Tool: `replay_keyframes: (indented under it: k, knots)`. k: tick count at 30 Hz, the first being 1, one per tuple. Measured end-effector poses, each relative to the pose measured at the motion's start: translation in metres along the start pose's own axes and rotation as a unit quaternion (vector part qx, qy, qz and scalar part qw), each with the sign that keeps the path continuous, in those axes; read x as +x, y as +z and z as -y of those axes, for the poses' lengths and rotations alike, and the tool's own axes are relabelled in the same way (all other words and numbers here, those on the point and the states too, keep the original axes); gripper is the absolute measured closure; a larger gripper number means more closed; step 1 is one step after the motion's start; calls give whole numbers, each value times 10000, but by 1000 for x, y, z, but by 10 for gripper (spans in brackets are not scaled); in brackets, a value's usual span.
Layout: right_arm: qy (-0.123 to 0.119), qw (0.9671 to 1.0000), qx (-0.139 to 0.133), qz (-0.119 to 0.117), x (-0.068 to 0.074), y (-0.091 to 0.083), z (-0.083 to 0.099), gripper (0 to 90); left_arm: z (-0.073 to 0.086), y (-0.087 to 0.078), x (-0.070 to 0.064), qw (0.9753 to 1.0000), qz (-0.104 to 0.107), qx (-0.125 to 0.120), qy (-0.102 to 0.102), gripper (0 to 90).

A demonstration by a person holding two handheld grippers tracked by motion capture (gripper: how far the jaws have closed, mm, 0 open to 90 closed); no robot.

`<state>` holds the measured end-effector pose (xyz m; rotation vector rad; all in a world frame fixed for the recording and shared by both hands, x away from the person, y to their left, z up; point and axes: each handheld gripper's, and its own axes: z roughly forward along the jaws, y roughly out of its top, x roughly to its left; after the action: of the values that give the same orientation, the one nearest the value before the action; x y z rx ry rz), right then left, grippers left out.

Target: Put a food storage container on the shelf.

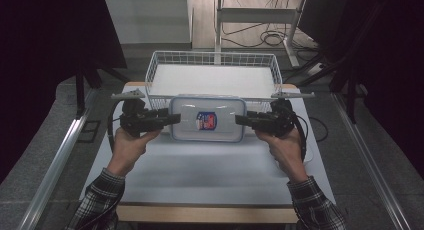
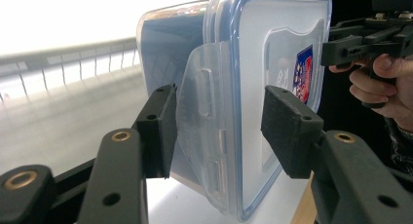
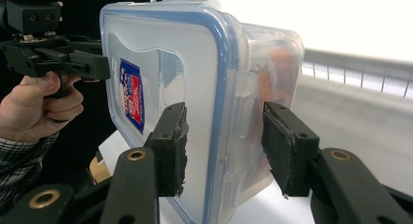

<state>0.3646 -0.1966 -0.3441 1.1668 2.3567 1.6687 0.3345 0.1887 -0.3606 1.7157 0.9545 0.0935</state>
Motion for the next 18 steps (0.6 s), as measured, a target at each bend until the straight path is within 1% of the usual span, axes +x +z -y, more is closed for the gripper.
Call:
replay_keyframes:
  k: [2, 4, 5, 7, 8, 9, 10, 11, 12, 13, 14, 17, 18]
  knots:
    - [-1, 10000, -27, -4, 0, 0, -5, 529, -10, -2, 1, 10000, -19, -40, 43, 483]
    - [3, 10000, -55, -16, -1, 0, -11, 529, -16, -3, 1, 10000, -44, -72, 35, 483]
    - [3, 10000, -55, -16, -1, 0, -11, 529, -16, -3, 1, 10000, -44, -72, 35, 482]
    - [23, 9999, -105, -30, -2, 1, -20, 528, -26, -4, 2, 9999, -68, -102, 70, 482]
    - [23, 9999, -105, -30, -2, 1, -20, 528, -26, -4, 2, 9999, -68, -102, 70, 483]
    - [38, 9999, -136, -46, -3, 2, -26, 528, -32, -4, 3, 9999, -75, -121, 83, 483]
    - [22, 9999, -154, -41, -4, 2, -28, 528, -32, -4, 3, 9999, -75, -121, 83, 483]
    - [23, 9998, -176, -40, -4, 2, -31, 527, -37, -4, 5, 9998, -71, -150, 70, 483]
    - [23, 9998, -176, -40, -4, 2, -31, 527, -37, -4, 5, 9998, -71, -150, 70, 483]
    - [20, 9998, -190, -32, -5, 2, -34, 526, -40, -4, 6, 9998, -72, -157, 30, 483]
    - [-2, 9998, -218, 3, -5, 2, -40, 525, -45, -2, 8, 9998, -55, -172, 14, 483]
    - [-42, 9997, -247, 62, -7, 3, -49, 524, -52, 0, 13, 9998, -21, -186, -23, 483]
    - [-42, 9997, -247, 62, -7, 3, -49, 524, -52, 0, 13, 9998, -21, -186, -23, 483]
